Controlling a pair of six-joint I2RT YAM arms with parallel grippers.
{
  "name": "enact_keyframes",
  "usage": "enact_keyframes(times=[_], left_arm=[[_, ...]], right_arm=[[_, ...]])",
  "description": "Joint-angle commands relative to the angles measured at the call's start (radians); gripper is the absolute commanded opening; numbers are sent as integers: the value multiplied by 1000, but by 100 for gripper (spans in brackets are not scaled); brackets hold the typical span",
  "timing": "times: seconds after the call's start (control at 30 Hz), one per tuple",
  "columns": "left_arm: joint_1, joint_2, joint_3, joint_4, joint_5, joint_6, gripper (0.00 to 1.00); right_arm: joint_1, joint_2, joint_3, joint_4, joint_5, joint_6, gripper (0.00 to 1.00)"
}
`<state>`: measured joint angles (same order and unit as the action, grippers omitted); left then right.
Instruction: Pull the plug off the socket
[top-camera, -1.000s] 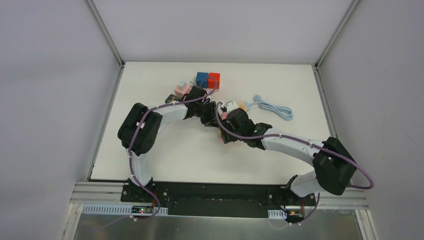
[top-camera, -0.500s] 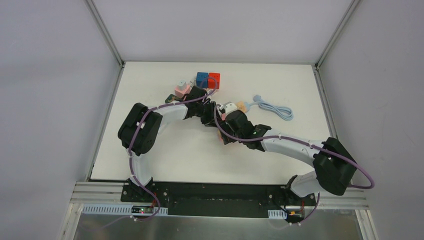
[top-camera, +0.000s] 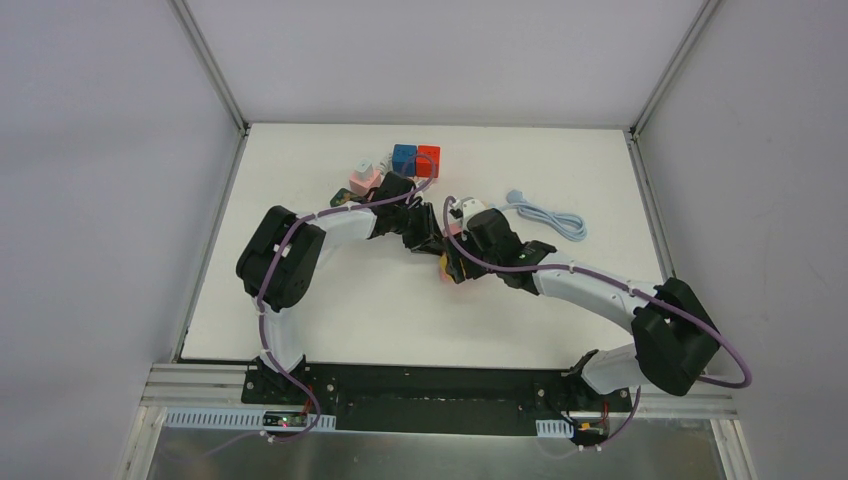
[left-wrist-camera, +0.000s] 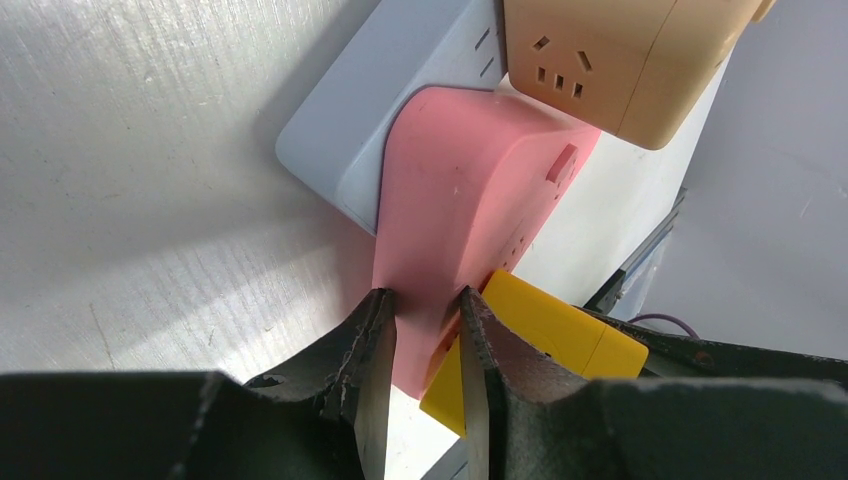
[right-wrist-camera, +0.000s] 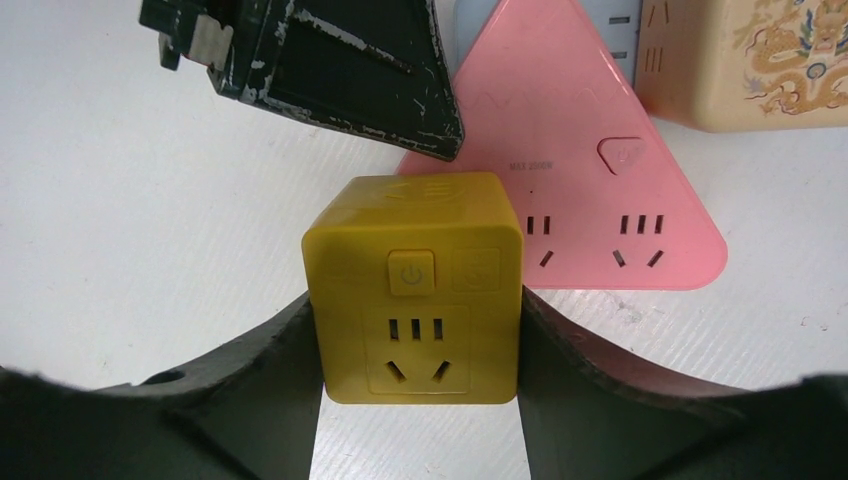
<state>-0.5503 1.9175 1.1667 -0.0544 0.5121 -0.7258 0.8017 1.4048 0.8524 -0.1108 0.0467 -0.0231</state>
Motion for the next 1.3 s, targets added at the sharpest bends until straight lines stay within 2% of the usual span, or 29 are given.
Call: enact_keyframes(times=[0.0,0.2,0.33,0.4,0.57,0.73,0.87,0.97,1.07,1.13,1.27], left_arm=[[-20,114,-60,-189,-196,52,18],[-21,121,-58,-191,-198,54,17],[-20,123,-56,-195,-201,54,17],[-21,126,-51,-202,-200,57,17],[-21,139,-41,-212,-200,60,17],[-22,150,-34,-220,-201,62,17],[-22,159,-25,-229,-202,66,17],[-22,168,-19,-238,-203,67,17],[-22,172,-6,-259,-217,77,16],[-21,170,8,-281,-236,91,16],[-22,173,30,-306,-243,103,16]], right_arm=[[13,-34,34,182,-59,81,0],[130,18,57,134,203,-92,0],[144,11,75,116,257,-115,0],[128,-15,85,115,203,-94,0],[0,-61,82,115,-120,42,0],[-12,-43,62,145,-233,105,0],[67,-21,62,123,-71,33,0],[104,-14,58,121,119,-40,0],[104,-36,68,120,197,-62,0],[65,-71,82,117,94,-31,0],[-94,-124,82,155,-271,144,0]])
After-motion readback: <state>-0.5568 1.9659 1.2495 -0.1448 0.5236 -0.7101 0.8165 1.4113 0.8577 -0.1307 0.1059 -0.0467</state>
